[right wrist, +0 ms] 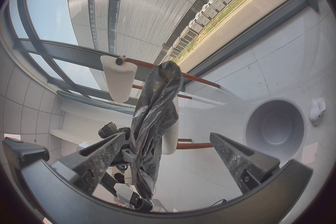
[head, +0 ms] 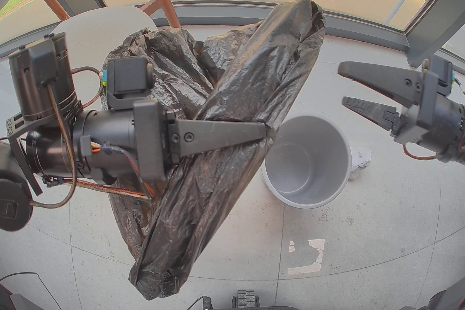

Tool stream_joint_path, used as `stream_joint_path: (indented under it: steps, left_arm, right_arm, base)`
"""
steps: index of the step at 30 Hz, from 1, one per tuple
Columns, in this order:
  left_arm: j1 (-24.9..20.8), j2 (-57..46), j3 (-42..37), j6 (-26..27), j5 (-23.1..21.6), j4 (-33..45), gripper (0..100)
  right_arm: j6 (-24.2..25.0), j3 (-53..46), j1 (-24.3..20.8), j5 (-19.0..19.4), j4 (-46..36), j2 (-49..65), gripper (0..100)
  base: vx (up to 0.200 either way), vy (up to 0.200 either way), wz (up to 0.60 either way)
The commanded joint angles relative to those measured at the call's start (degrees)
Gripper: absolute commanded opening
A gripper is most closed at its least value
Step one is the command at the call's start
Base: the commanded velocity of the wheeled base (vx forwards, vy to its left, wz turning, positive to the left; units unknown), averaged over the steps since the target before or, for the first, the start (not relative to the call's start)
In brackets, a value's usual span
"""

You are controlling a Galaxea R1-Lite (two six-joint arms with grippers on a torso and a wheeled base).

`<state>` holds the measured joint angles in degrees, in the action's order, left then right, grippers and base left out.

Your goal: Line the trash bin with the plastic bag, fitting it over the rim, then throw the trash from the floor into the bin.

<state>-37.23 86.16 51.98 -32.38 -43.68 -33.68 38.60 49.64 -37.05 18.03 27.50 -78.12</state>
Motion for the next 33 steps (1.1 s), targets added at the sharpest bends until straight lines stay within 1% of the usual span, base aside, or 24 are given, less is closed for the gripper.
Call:
stream_joint_path:
  steps: [1, 8, 14, 18, 33]
  left_arm:
    - [-0.83, 1.20, -0.04, -0.05, 0.26, -0.07, 0]
    - [-0.83, 1.29, 0.14, 0.03, 0.26, -0.07, 0]
    - [-0.83, 1.20, -0.04, 0.12, 0.52, -0.07, 0]
    - [-0.83, 1.29, -0.04, 0.12, 1.14, -0.07, 0]
    - [-0.74, 1.29, 0.40, 0.21, 1.93, -0.16, 0]
  right_arm:
    - [0.16, 2.92, -1.36, -0.01, 1.77, -6.52, 100]
    - [-0.01, 2.65, -1.89, -0.10, 2.21, -7.31, 100]
    - [-0.10, 2.74, -0.92, -0.28, 2.29, -8.19, 100]
    - [-0.10, 3.09, 0.57, -0.19, 2.38, -8.19, 100]
    - [-0.10, 2.04, 1.63, -0.36, 2.21, -8.10, 100]
  base:
    - [0.000, 0.000, 0.00]
    - [0.000, 0.000, 0.00]
    - [0.000, 0.000, 0.00]
    - [0.000, 0.000, 0.00]
    - [0.000, 0.000, 0.00]
